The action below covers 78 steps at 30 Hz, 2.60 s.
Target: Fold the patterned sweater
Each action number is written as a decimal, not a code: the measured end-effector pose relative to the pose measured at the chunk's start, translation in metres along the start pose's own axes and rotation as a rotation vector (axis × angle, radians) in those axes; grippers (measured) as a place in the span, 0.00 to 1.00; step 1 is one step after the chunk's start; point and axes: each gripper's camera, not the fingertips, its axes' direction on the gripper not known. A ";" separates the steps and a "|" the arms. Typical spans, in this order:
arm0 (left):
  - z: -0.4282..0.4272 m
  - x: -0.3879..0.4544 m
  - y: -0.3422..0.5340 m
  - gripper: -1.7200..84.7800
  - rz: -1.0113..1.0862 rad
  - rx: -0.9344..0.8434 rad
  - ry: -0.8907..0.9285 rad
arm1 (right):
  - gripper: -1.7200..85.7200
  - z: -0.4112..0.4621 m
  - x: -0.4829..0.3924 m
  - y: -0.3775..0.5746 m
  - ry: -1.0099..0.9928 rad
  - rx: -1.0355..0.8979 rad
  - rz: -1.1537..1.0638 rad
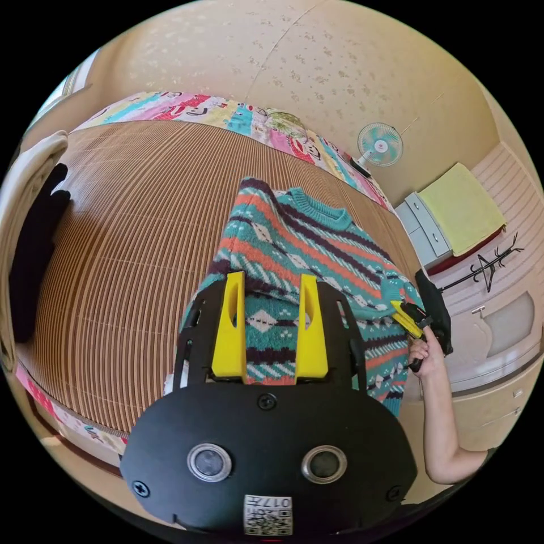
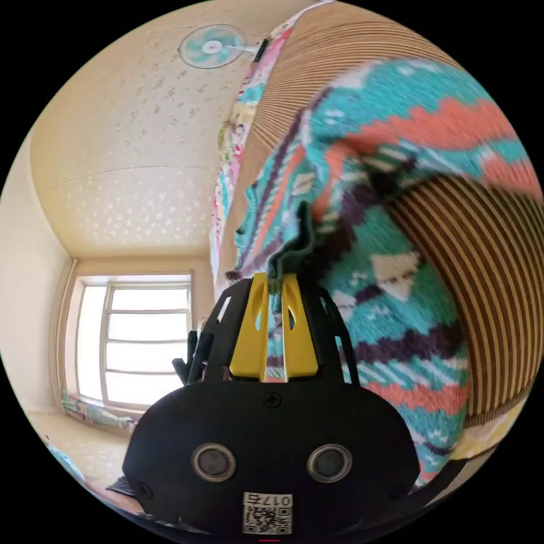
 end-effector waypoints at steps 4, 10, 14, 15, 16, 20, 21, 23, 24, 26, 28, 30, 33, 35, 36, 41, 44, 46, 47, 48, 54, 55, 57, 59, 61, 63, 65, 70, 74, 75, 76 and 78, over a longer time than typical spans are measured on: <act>0.020 0.000 -0.008 0.17 0.023 -0.067 -0.088 | 0.07 -0.029 -0.073 -0.019 0.034 0.058 -0.286; 0.018 0.001 0.006 0.17 0.006 -0.044 -0.182 | 0.09 -0.072 0.033 0.006 0.133 0.124 0.109; -0.005 -0.001 0.022 0.17 0.014 0.000 -0.122 | 0.14 -0.139 0.072 0.062 0.083 0.303 0.249; -0.010 -0.003 0.024 0.17 0.009 0.006 -0.109 | 0.15 -0.158 0.082 0.079 0.062 0.351 0.284; -0.018 -0.005 0.030 0.17 -0.007 0.012 -0.083 | 0.16 -0.175 0.093 0.093 0.046 0.399 0.329; -0.049 -0.009 0.049 0.18 -0.057 0.032 0.019 | 0.16 -0.206 0.119 0.111 -0.094 0.505 0.383; -0.054 -0.009 0.052 0.18 -0.061 0.036 0.030 | 0.15 -0.212 0.124 0.112 -0.133 0.543 0.408; -0.075 -0.009 0.062 0.18 -0.075 0.054 0.068 | 0.11 -0.221 0.120 0.107 -0.115 0.596 0.433; -0.081 -0.009 0.064 0.18 -0.080 0.062 0.077 | 0.08 -0.227 0.104 0.097 -0.093 0.628 0.385; -0.105 -0.013 0.075 0.18 -0.101 0.086 0.118 | 0.06 -0.228 0.055 0.074 -0.047 0.645 0.248; -0.122 -0.016 0.082 0.18 -0.111 0.097 0.147 | 0.05 -0.200 -0.050 0.039 0.043 0.585 -0.062; -0.135 -0.018 0.090 0.18 -0.119 0.107 0.169 | 0.05 -0.149 -0.130 0.023 0.076 0.463 -0.288; -0.148 -0.019 0.103 0.18 -0.136 0.110 0.183 | 0.07 -0.029 -0.220 0.027 0.078 0.234 -0.529; -0.151 -0.020 0.112 0.18 -0.163 0.108 0.192 | 0.09 0.052 -0.241 0.043 0.123 0.091 -0.619; -0.151 -0.021 0.114 0.18 -0.172 0.104 0.198 | 0.10 0.105 -0.235 0.055 0.170 -0.001 -0.617; -0.173 -0.023 0.123 0.18 -0.172 0.102 0.198 | 0.12 0.217 -0.146 0.098 0.148 -0.315 -0.395; -0.192 -0.027 0.125 0.18 -0.102 0.092 0.104 | 0.12 0.182 -0.125 0.130 0.116 -0.214 -0.363; -0.198 -0.034 0.124 0.18 -0.058 0.064 0.065 | 0.12 0.134 -0.122 0.151 0.191 -0.146 -0.374; -0.199 -0.038 0.124 0.18 -0.012 0.035 0.053 | 0.12 0.121 -0.121 0.156 0.219 -0.133 -0.380; -0.198 -0.039 0.123 0.18 0.014 0.012 0.043 | 0.13 0.094 -0.120 0.165 0.285 -0.110 -0.387; -0.178 -0.061 0.128 0.20 0.132 -0.296 0.065 | 0.15 0.007 -0.086 0.200 0.625 -0.259 -0.278; -0.176 -0.065 0.130 0.21 0.126 -0.333 0.093 | 0.16 -0.002 -0.078 0.209 0.621 -0.284 -0.262; -0.171 -0.067 0.133 0.21 0.129 -0.361 0.106 | 0.16 -0.008 -0.065 0.222 0.602 -0.314 -0.236; -0.154 -0.064 0.135 0.21 0.137 -0.437 0.152 | 0.17 -0.007 -0.051 0.233 0.610 -0.337 -0.208; -0.142 -0.060 0.136 0.21 0.143 -0.478 0.183 | 0.18 -0.004 -0.039 0.242 0.599 -0.332 -0.183; -0.130 -0.062 0.135 0.21 0.139 -0.513 0.159 | 0.19 -0.001 -0.031 0.244 0.547 -0.351 -0.162; -0.118 -0.068 0.131 0.18 0.136 -0.566 0.117 | 0.19 0.004 -0.028 0.245 0.521 -0.369 -0.163; -0.118 -0.088 0.128 0.08 0.143 -0.625 0.257 | 0.16 0.008 -0.026 0.249 0.613 -0.432 -0.199; -0.158 -0.125 0.125 0.07 0.094 -0.548 0.572 | 0.09 0.007 -0.013 0.252 0.481 -0.598 -0.132; -0.166 -0.132 0.124 0.07 0.074 -0.512 0.661 | 0.08 0.001 -0.008 0.253 0.406 -0.601 -0.112; -0.181 -0.148 0.123 0.07 0.014 -0.414 0.877 | 0.07 -0.011 -0.005 0.251 0.285 -0.576 -0.101; -0.198 -0.167 0.119 0.07 -0.070 -0.294 1.088 | 0.06 -0.042 0.000 0.243 -0.020 -0.468 -0.073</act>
